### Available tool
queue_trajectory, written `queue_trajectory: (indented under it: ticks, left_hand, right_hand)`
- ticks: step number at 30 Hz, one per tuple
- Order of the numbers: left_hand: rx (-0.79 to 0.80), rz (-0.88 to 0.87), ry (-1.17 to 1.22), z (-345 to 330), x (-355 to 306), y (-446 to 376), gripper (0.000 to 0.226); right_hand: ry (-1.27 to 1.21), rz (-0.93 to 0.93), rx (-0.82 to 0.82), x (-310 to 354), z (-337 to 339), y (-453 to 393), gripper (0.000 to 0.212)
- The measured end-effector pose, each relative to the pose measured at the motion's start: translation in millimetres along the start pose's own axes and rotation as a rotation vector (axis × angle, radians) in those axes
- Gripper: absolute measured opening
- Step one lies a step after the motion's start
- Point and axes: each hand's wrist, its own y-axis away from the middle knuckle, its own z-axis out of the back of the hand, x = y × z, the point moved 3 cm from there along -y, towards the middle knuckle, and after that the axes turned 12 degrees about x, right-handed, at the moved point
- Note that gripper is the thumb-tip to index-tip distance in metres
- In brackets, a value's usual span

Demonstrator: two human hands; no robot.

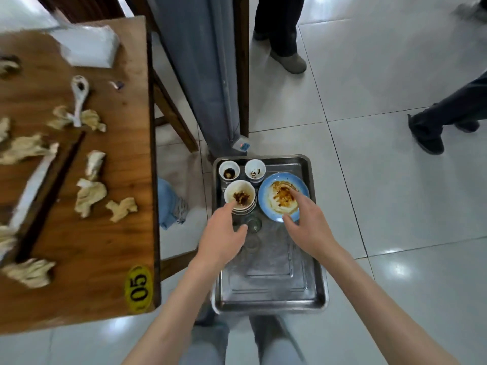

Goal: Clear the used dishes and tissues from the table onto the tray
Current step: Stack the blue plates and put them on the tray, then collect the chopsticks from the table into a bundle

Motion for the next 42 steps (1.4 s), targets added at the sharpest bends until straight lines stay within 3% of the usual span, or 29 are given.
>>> queue_trajectory:
  ticks: [6, 15, 23, 31, 42]
  left_hand:
    - [-0.121, -0.131, -0.135, 65.4, 23.2, 86.4, 0.059]
    - [-0.144, -0.187, -0.227, 157.6, 94.5, 172.8, 0.058]
    - [-0.148, -0.198, -0.304, 182.7, 153.8, 236.6, 0.053]
    - [-0.273, -0.212, -0.295, 203.1, 213.5, 297.8, 0.051]
    - [-0.292, 0.019, -0.243, 237.1, 360.6, 418.6, 0.051]
  right_hand:
    - [0.062, 0.048, -0.096, 70.5, -19.3, 76.0, 0.054]
    - [0.015, 0.068, -0.210, 158.9, -70.9, 164.5, 0.050]
    - [-0.003, 0.031, -0.225, 205.5, -111.8, 222.0, 0.047]
    - [-0.009, 0.080, -0.263, 239.1, -166.8, 272.5, 0.044]
    - [-0.055, 0.150, -0.180, 304.2, -292.6, 303.4, 0.044]
